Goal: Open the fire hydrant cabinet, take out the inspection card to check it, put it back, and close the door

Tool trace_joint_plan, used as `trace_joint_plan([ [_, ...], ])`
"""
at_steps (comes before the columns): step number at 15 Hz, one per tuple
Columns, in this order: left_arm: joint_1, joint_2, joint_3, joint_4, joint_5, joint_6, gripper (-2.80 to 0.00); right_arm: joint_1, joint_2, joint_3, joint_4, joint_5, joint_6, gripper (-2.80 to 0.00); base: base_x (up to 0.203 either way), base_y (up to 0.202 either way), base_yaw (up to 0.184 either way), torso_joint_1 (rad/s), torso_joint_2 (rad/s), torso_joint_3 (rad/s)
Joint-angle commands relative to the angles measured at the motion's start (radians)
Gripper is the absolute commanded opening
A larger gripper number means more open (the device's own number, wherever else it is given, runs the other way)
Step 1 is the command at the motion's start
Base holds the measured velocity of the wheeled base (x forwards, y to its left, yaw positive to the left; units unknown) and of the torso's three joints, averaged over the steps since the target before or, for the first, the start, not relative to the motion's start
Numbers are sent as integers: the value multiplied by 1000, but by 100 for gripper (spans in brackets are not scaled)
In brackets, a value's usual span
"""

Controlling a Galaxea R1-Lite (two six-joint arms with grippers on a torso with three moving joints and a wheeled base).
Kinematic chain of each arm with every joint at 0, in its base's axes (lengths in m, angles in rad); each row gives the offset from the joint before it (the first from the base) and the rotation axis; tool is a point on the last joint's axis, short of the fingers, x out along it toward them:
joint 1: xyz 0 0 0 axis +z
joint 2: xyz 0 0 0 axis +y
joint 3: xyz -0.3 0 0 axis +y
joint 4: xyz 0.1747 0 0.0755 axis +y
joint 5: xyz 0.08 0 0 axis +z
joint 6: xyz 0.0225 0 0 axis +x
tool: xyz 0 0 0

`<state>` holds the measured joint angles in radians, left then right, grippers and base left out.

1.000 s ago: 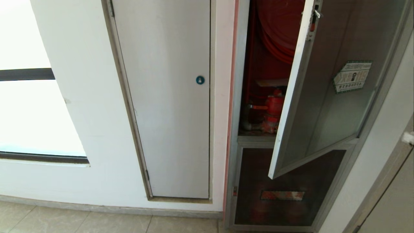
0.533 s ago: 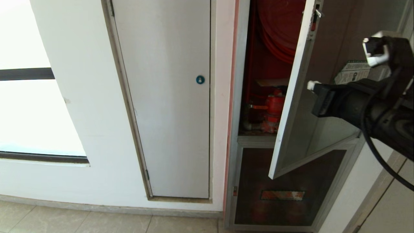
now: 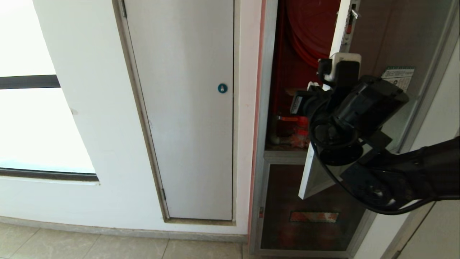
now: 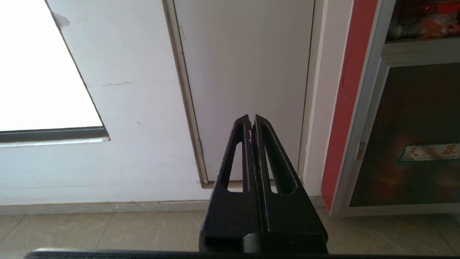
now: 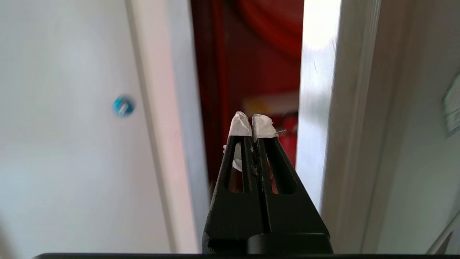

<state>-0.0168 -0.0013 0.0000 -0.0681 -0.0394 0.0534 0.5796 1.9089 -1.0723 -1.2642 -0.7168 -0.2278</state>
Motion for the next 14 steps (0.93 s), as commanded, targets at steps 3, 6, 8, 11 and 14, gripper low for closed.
trace_joint_plan([
  [3, 0, 1, 28, -1, 0, 0, -280, 8, 212, -210, -237, -124, -158, -280, 0, 0, 0, 0, 0, 0],
  [6, 0, 1, 28, -1, 0, 0, -280, 11, 248, -286, -242, -185, -177, -280, 0, 0, 0, 0, 0, 0],
  [8, 0, 1, 28, -1, 0, 0, -280, 10, 264, -319, -242, -193, -177, -280, 0, 0, 0, 0, 0, 0],
  [11, 0, 1, 28, -1, 0, 0, -280, 3, 294, -407, -239, -193, -177, -280, 0, 0, 0, 0, 0, 0],
  [14, 0, 1, 28, -1, 0, 0, -280, -22, 297, -422, -237, -193, -176, -280, 0, 0, 0, 0, 0, 0],
])
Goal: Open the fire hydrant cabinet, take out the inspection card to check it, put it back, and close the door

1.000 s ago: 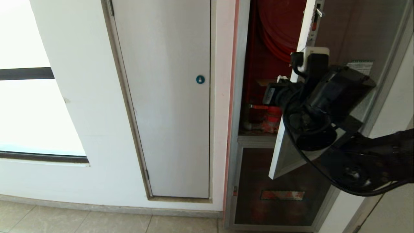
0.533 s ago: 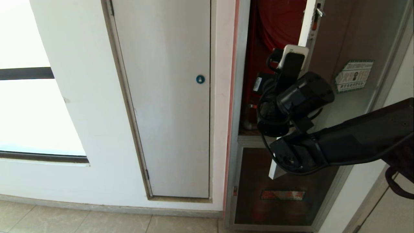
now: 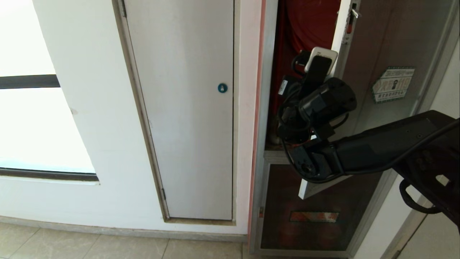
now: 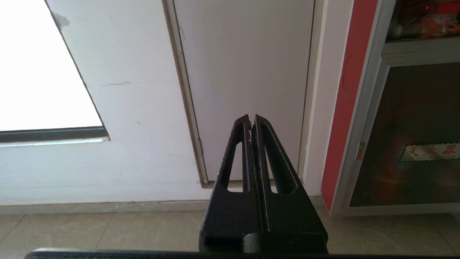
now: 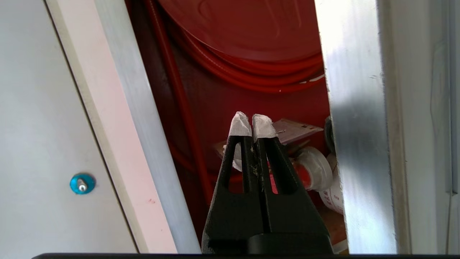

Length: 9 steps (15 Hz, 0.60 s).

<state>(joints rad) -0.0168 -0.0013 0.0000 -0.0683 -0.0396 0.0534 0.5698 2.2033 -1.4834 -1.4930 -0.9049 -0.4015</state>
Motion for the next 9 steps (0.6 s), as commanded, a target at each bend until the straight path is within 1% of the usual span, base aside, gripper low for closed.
trace_joint_plan([
  [1, 0, 1, 28, -1, 0, 0, -280, -24, 2, -14, -6, -5, 0, -280, 0, 0, 0, 0, 0, 0],
  [3, 0, 1, 28, -1, 0, 0, -280, -45, -3, -15, 0, -5, 4, -280, 0, 0, 0, 0, 0, 0],
  [9, 0, 1, 28, -1, 0, 0, -280, -43, -35, 14, -6, -9, 6, -280, 0, 0, 0, 0, 0, 0],
])
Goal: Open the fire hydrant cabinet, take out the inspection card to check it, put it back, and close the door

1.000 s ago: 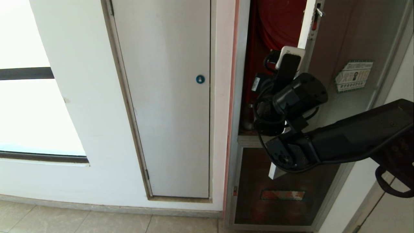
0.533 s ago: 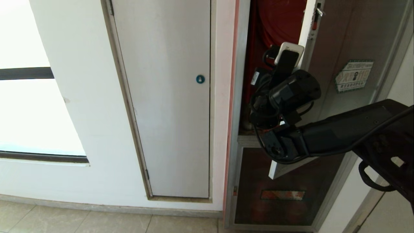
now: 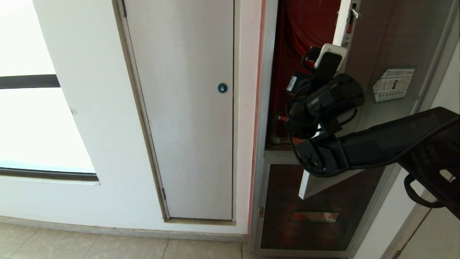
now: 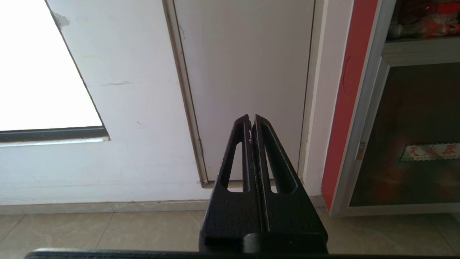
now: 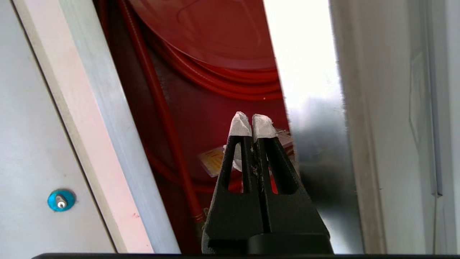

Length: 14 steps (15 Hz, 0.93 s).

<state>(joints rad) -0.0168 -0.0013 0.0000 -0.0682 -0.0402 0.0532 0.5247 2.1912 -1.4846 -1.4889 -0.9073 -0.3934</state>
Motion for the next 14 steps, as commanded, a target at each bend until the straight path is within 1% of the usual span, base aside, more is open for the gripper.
trace_joint_plan([
  [1, 0, 1, 28, -1, 0, 0, -280, 5, -38, 42, -12, -10, -2, -280, 0, 0, 0, 0, 0, 0],
  [9, 0, 1, 28, -1, 0, 0, -280, 6, -135, 183, -41, -26, 2, -280, 0, 0, 0, 0, 0, 0],
  [11, 0, 1, 28, -1, 0, 0, -280, 6, -169, 228, -41, -29, 24, -280, 0, 0, 0, 0, 0, 0],
  [14, 0, 1, 28, -1, 0, 0, -280, 6, -235, 321, -41, -30, 34, -280, 0, 0, 0, 0, 0, 0],
])
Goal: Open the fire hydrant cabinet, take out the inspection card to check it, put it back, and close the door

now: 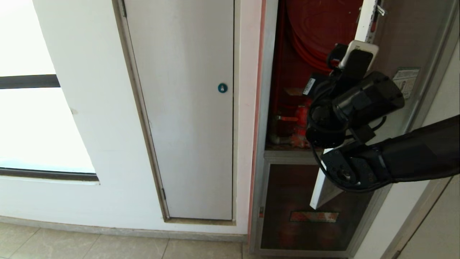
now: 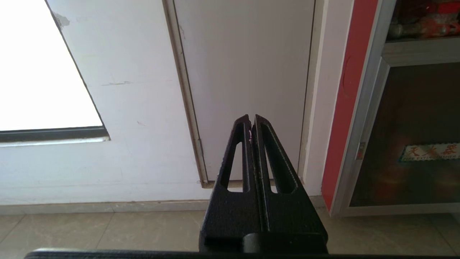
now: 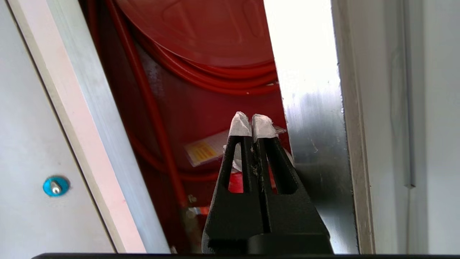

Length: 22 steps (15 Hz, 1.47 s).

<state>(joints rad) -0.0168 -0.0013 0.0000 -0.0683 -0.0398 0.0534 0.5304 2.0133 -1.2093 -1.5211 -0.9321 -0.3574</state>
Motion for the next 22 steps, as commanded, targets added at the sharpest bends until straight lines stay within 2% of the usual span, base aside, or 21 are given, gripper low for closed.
trace_joint_plan([
  [1, 0, 1, 28, -1, 0, 0, -280, 0, -80, 77, -9, -5, -2, -280, 0, 0, 0, 0, 0, 0],
  [11, 0, 1, 28, -1, 0, 0, -280, -18, -393, 415, -9, -27, 17, -280, 0, 0, 0, 0, 0, 0],
  [14, 0, 1, 28, -1, 0, 0, -280, -59, -500, 510, -9, -31, 17, -280, 0, 0, 0, 0, 0, 0],
  [18, 0, 1, 28, -1, 0, 0, -280, -145, -610, 594, -9, -40, 17, -280, 0, 0, 0, 0, 0, 0],
  [20, 0, 1, 28, -1, 0, 0, -280, -235, -627, 627, -9, -53, 16, -280, 0, 0, 0, 0, 0, 0],
  [22, 0, 1, 28, -1, 0, 0, -280, -368, -631, 662, -9, -55, 15, -280, 0, 0, 0, 0, 0, 0],
])
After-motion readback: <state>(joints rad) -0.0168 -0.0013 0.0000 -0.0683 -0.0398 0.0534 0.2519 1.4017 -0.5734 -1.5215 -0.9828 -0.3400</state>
